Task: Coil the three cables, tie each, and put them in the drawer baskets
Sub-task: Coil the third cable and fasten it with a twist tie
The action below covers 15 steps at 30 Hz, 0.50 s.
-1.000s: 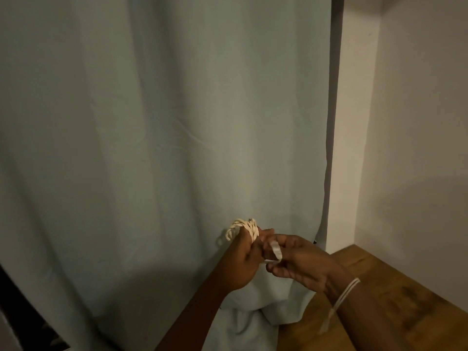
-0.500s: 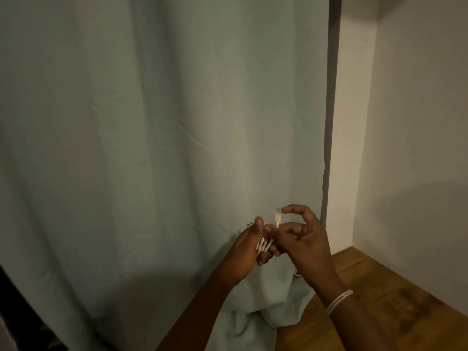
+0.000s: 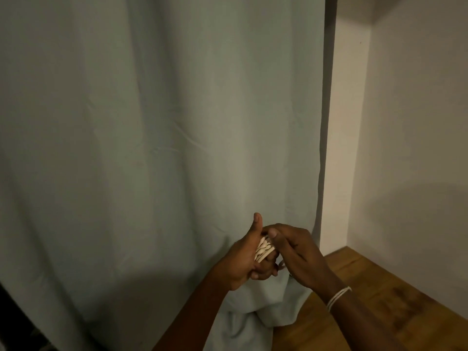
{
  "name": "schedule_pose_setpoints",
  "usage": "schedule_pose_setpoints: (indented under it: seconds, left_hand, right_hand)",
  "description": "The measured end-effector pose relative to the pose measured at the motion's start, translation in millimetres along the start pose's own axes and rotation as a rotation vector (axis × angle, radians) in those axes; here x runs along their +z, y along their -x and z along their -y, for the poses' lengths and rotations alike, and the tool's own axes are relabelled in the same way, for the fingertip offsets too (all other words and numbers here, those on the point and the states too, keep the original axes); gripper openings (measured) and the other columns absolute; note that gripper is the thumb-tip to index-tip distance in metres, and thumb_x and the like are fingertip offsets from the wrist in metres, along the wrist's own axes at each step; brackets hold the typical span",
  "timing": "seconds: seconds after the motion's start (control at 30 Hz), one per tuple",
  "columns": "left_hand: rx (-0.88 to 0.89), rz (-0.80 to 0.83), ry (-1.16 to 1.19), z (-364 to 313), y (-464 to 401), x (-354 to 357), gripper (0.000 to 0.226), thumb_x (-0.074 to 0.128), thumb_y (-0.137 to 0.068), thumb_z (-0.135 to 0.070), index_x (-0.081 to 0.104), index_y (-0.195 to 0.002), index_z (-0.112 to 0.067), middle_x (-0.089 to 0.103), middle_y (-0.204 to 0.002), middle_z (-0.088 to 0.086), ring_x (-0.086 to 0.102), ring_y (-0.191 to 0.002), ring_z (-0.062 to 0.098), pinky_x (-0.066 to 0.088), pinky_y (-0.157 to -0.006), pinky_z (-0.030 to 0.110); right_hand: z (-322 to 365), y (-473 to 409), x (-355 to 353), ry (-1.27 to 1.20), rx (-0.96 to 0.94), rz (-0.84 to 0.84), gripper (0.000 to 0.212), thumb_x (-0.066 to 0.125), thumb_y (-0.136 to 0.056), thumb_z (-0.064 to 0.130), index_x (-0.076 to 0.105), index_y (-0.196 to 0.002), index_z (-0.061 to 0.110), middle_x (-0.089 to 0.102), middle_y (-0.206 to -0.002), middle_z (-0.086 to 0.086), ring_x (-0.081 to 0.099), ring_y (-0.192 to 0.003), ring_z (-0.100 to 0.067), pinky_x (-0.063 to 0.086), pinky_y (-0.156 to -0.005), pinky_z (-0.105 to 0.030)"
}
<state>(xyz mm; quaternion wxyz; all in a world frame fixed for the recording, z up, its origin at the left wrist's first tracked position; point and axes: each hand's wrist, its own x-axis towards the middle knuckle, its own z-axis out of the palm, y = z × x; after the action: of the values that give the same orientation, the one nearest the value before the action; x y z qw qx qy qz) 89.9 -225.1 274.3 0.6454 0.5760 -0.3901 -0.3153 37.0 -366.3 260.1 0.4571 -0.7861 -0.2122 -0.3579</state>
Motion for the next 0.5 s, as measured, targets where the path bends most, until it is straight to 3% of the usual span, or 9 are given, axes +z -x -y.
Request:
schedule_pose_setpoints:
  seconds: [0.1,0.23,0.3,0.37,0.5]
  left_hand:
    - [-0.035,-0.164,-0.038,-2,-1,14,0.074,0.026,-0.087,-0.075,0.051,-0.061,-0.011,0.042,-0.042,-0.003,0.036,-0.039,0.016,0.037,-0.045,0.023]
    - [-0.076,-0.591,-0.169,1,-22,35,0.063,0.031,-0.097,-0.060,0.069,-0.084,-0.011,0.066,-0.065,0.002,0.063,-0.057,0.015,0.046,-0.048,0.021]
    - [-0.015,-0.716,-0.175,4,-32,38,0.055,0.035,-0.100,-0.051,0.068,-0.080,-0.012,0.064,-0.062,0.000,0.060,-0.055,0.012,0.044,-0.046,0.019]
    - [0.004,-0.685,-0.113,5,-38,40,0.050,0.040,-0.101,-0.046,0.064,-0.073,-0.012,0.058,-0.054,-0.001,0.054,-0.049,0.012,0.043,-0.047,0.020]
    - [-0.033,-0.410,0.068,15,-46,49,0.048,0.048,-0.098,-0.046,0.069,-0.067,-0.016,0.061,-0.055,0.003,0.056,-0.053,0.015,0.049,-0.061,0.028]
  right_hand:
    - [-3,3,3,0.018,-0.023,-0.126,0.038,0.045,-0.101,0.033,0.070,-0.086,0.008,0.067,-0.067,0.012,0.067,-0.056,-0.010,0.051,-0.050,-0.021]
    - [-13,0,6,0.081,0.007,-0.335,0.042,0.042,-0.099,0.035,0.064,-0.074,0.008,0.058,-0.056,0.008,0.059,-0.053,-0.007,0.043,-0.050,-0.016]
    - [-16,-1,4,0.139,0.009,-0.391,0.038,0.044,-0.098,0.033,0.062,-0.073,0.010,0.056,-0.057,0.011,0.057,-0.053,-0.003,0.040,-0.050,-0.011]
    - [-18,1,-3,0.142,0.040,-0.447,0.040,0.046,-0.100,0.031,0.060,-0.069,0.009,0.056,-0.055,0.005,0.055,-0.051,-0.004,0.038,-0.049,-0.011]
    - [-21,7,-23,0.118,0.133,-0.616,0.050,0.046,-0.103,0.025,0.058,-0.063,-0.004,0.055,-0.051,-0.016,0.051,-0.047,-0.014,0.037,-0.046,-0.022]
